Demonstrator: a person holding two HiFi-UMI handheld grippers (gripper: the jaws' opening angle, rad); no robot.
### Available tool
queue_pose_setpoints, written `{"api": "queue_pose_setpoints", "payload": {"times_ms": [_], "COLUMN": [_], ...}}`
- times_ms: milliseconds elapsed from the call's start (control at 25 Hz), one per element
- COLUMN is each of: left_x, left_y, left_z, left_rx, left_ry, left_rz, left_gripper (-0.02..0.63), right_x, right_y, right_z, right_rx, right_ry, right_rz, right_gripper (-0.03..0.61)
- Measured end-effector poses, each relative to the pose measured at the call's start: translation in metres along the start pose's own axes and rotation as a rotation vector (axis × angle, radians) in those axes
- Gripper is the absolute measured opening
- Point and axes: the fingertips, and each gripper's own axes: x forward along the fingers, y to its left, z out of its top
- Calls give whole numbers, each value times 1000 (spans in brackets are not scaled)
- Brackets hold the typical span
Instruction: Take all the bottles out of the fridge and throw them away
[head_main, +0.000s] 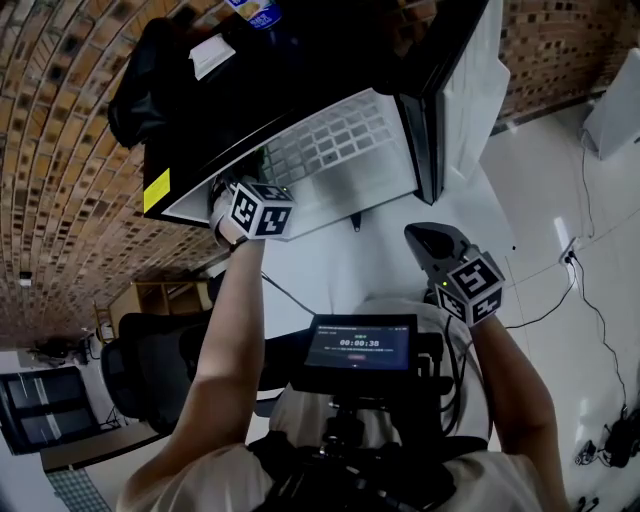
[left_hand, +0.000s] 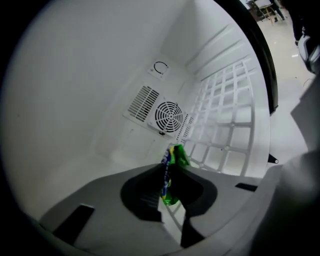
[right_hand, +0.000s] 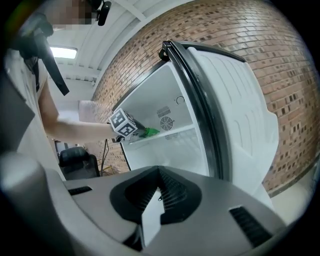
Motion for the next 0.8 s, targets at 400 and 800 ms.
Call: {"api": "queue_pose_setpoints", "payload": {"times_ms": [400,800], "left_x": [-63,-175], "left_y": [-32,-53], "left_z": [47,16], "left_rx": [-62,-483], "left_ry": [-228,-523], "left_rz": [-58,-389], "left_gripper": [34,34], "right_x": [-9,6], "right_y": [-17,55], "right_z": [3,6], "right_rx": [-39,-78], "right_ry": [48,84], "right_rz": [-13,48], "right_gripper": [0,0]}}
